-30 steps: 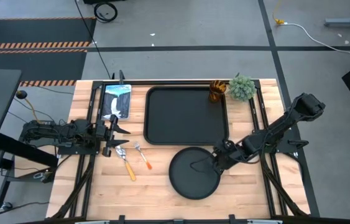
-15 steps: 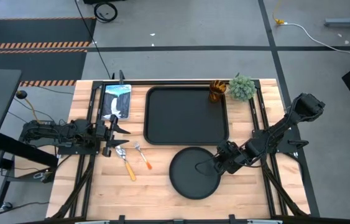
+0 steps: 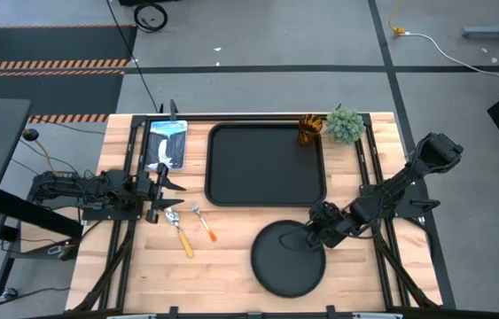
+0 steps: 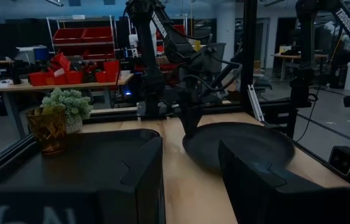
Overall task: Pick and place plate/cup/fork/spoon on tray
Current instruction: Put the black plate on the black tray below the brown cup
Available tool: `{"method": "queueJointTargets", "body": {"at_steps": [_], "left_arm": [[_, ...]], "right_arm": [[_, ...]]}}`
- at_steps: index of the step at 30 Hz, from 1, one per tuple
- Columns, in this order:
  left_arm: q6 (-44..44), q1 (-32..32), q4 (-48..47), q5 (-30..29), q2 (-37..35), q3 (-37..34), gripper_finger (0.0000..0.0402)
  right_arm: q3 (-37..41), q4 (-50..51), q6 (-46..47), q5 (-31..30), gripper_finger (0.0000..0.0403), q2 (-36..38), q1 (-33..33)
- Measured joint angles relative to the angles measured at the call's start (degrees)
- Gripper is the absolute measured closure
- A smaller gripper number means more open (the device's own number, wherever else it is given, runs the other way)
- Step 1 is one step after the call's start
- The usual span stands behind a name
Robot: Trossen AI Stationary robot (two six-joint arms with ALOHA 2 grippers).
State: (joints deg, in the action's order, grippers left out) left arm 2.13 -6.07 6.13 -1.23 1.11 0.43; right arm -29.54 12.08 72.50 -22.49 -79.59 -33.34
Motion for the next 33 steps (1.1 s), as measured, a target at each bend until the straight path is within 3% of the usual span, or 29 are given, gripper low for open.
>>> {"method": "queueJointTargets", "body": {"at_steps": [2,7,12,23,33], "left_arm": [[0.0,0.0,0.0,0.0,0.0,0.0,0.0234],[0.0,0.0,0.0,0.0,0.0,0.0,0.0234],[0.0,0.0,0.0,0.0,0.0,0.0,0.0234],[0.0,0.0,0.0,0.0,0.0,0.0,0.0234],[0.0,0.0,0.0,0.0,0.0,0.0,0.0234]], "right_arm": [[0.0,-0.2,0.2,1.5,0.0390,0.0,0.4],[0.0,-1.1,2.3,13.0,0.0393,0.0,2.9],[0.0,-3.2,-1.6,15.9,0.0394,0.2,6.1],[0.0,-0.5,-6.5,13.0,0.0394,11.5,13.0],[0.0,24.9,-2.1,-6.5,0.0393,28.2,20.1]]}}
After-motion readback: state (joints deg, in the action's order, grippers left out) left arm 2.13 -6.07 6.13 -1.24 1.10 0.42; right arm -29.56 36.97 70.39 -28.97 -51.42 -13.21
